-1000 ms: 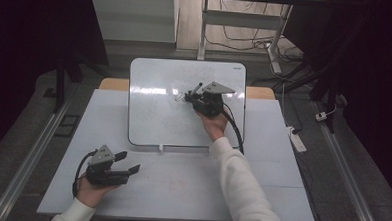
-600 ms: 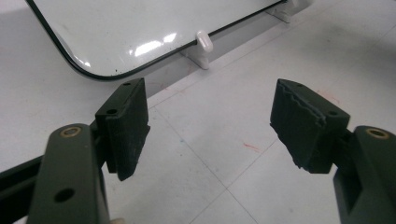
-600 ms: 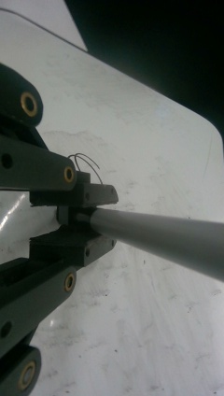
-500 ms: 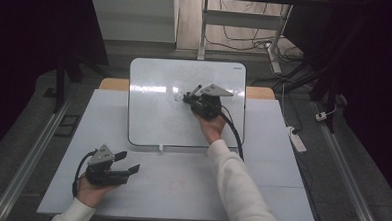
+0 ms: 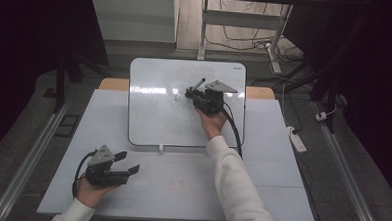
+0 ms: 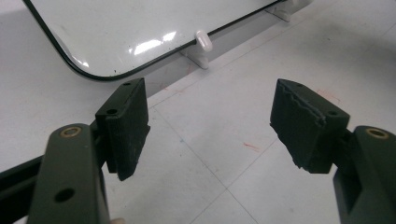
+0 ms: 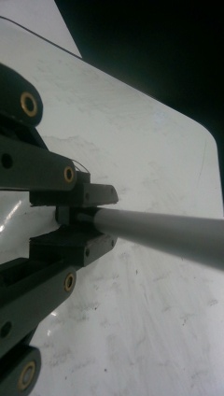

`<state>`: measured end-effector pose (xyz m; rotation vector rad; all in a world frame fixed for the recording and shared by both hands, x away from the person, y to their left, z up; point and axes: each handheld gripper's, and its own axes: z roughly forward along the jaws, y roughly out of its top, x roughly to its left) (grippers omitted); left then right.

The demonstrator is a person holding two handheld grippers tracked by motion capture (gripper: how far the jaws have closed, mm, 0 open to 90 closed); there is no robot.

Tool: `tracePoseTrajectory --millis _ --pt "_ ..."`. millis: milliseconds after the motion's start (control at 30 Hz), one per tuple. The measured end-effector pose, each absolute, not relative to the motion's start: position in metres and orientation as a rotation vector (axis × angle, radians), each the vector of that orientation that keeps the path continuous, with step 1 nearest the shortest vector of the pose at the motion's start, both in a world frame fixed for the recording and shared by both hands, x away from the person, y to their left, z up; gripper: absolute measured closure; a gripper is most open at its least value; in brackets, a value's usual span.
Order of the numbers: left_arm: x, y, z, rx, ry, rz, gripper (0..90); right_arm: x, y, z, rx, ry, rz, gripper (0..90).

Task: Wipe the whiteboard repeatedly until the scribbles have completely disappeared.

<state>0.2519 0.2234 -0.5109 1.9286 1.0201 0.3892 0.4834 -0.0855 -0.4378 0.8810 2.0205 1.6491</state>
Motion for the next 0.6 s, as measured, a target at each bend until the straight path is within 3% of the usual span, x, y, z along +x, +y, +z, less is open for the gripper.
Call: tracePoseTrajectory --millis 133,300,467,600 --pt "0.253 0.223 -0.512 1.936 1.019 0.385 28.8 0.474 -0.069 -0.444 0.762 2.128 1.596 77.3" --pt "0.252 0.224 -0.511 1.929 1.017 0.39 28.9 0.486 -0.079 -0.435 0.873 2.034 1.641 77.3" --pt "0.253 0.224 -0.512 1.934 1.018 0.384 28.9 0.47 -0.053 -0.444 0.696 2.189 1.554 77.2" --pt "0.251 0.224 -0.51 1.927 1.018 0.393 28.9 0.482 -0.065 -0.437 0.805 2.078 1.612 77.3"
